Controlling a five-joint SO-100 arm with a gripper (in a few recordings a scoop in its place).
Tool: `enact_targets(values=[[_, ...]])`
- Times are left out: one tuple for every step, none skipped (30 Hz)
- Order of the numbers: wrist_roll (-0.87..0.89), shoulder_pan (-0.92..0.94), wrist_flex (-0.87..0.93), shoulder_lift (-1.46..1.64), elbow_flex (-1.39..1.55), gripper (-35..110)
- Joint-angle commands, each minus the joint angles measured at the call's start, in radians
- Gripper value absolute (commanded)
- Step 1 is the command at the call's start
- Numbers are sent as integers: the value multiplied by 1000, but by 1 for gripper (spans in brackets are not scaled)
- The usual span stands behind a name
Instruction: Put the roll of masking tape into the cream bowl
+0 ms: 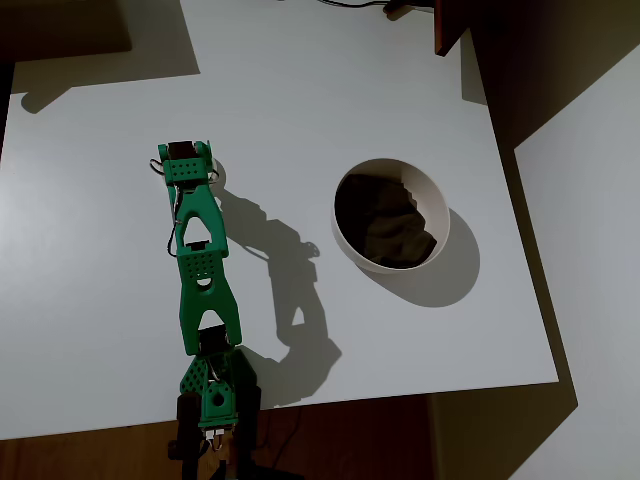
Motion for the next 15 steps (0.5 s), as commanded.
enact_targets(values=[[21, -17, 5, 58, -23, 17], [21, -15, 5, 67, -23, 17], [20, -14, 5, 75, -23, 17], [18, -12, 6, 84, -23, 17], [17, -12, 8, 91, -23, 17], [17, -12, 8, 95, -23, 17], [17, -12, 9, 100, -23, 17], [17, -12, 11, 103, -23, 17], [17, -12, 11, 106, -23, 17], [15, -12, 9, 110, -23, 17], [15, -12, 6, 117, -23, 17], [14, -12, 6, 123, -23, 17], [12, -12, 6, 130, -25, 17], [11, -12, 12, 141, -25, 17], [11, -12, 18, 149, -25, 17]])
